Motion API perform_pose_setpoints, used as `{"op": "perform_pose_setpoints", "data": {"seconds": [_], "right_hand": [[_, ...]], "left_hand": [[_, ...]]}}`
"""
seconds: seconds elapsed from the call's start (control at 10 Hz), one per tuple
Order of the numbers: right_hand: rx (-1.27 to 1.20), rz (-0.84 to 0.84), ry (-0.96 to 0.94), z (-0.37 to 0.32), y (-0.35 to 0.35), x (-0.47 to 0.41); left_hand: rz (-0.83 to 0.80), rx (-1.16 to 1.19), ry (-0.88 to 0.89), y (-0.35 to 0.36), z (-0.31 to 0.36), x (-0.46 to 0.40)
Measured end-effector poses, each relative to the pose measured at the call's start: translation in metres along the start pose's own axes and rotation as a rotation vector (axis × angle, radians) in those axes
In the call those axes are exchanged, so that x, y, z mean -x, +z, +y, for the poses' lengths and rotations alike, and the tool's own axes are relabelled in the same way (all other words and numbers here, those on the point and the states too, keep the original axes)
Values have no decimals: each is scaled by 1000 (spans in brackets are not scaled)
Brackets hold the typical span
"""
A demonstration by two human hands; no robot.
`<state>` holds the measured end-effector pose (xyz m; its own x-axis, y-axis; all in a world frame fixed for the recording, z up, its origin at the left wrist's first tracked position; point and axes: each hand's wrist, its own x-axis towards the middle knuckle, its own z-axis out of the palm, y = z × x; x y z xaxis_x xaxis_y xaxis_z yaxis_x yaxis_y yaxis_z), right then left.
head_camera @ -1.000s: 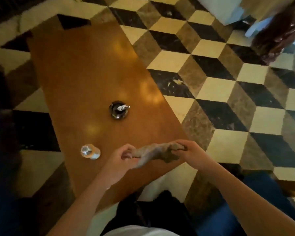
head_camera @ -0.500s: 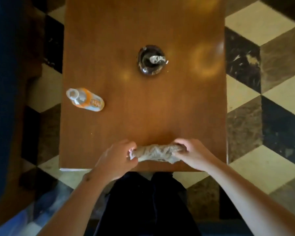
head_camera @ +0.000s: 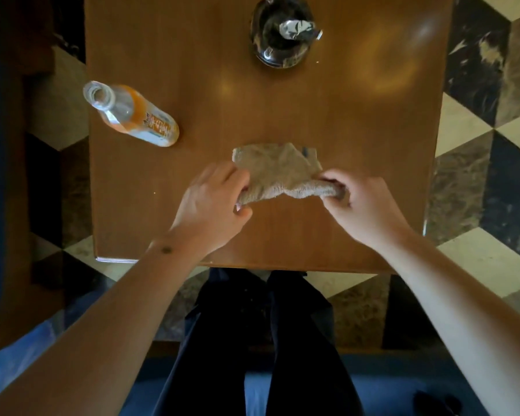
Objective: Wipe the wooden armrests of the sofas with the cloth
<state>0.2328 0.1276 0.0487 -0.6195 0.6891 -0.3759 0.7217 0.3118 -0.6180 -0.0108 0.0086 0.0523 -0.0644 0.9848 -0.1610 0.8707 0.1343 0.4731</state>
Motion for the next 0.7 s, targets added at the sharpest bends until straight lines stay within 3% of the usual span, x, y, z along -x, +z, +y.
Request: {"op": "perform_pose_setpoints", "data": {"seconds": [0.2, 0.4, 0.5, 0.6, 0.7], "right_hand": [[72, -46, 64, 32, 77, 42], [197, -113, 47, 28, 129, 79], [228, -159, 93, 27, 137, 91], [250, -334, 146, 23, 140, 91], [199, -625, 310, 2, 132, 88]], "left_hand": [[-296, -116, 116, 62, -3, 41], [-374, -264, 91, 96, -14, 87], [-515, -341, 106, 100, -15, 103], [-802, -310, 13, 99, -18, 90], [-1181, -208, -97, 81, -3, 59]]}}
